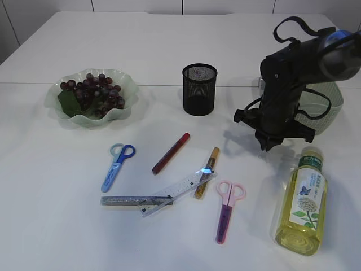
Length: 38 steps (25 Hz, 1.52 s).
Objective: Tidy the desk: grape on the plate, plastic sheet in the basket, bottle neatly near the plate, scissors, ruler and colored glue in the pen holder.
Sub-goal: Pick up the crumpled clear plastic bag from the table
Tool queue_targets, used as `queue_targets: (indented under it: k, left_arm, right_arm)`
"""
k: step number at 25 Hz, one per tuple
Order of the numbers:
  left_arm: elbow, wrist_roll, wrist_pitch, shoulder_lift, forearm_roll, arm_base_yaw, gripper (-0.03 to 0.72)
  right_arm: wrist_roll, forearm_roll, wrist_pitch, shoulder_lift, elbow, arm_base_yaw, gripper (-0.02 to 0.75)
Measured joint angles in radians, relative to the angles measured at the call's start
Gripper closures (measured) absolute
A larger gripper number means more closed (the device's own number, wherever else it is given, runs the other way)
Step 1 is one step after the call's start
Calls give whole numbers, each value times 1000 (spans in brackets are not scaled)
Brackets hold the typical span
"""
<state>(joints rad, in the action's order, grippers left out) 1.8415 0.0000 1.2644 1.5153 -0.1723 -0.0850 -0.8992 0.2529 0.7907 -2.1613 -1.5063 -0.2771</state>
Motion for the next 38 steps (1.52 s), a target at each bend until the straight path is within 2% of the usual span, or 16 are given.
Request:
queue_targets:
  k: [6, 17, 28, 33, 38]
  left_arm:
    - [0, 0, 0, 0, 0, 0, 284]
    - [0, 0, 0, 0, 0, 0, 294]
    - [0, 0, 0, 0, -4, 0, 295]
    - [0, 0, 0, 0, -16, 0, 295]
    - [0, 0, 0, 0, -16, 0, 301]
  right_arm:
    - [6, -6, 30, 0, -18, 0, 722]
    - [96, -86, 112, 40, -19, 0, 722]
    - [240, -196, 229, 140, -19, -30, 722]
    - [347, -291, 263, 188, -23, -49, 722]
    - [369, -305, 321, 203, -101, -49, 722]
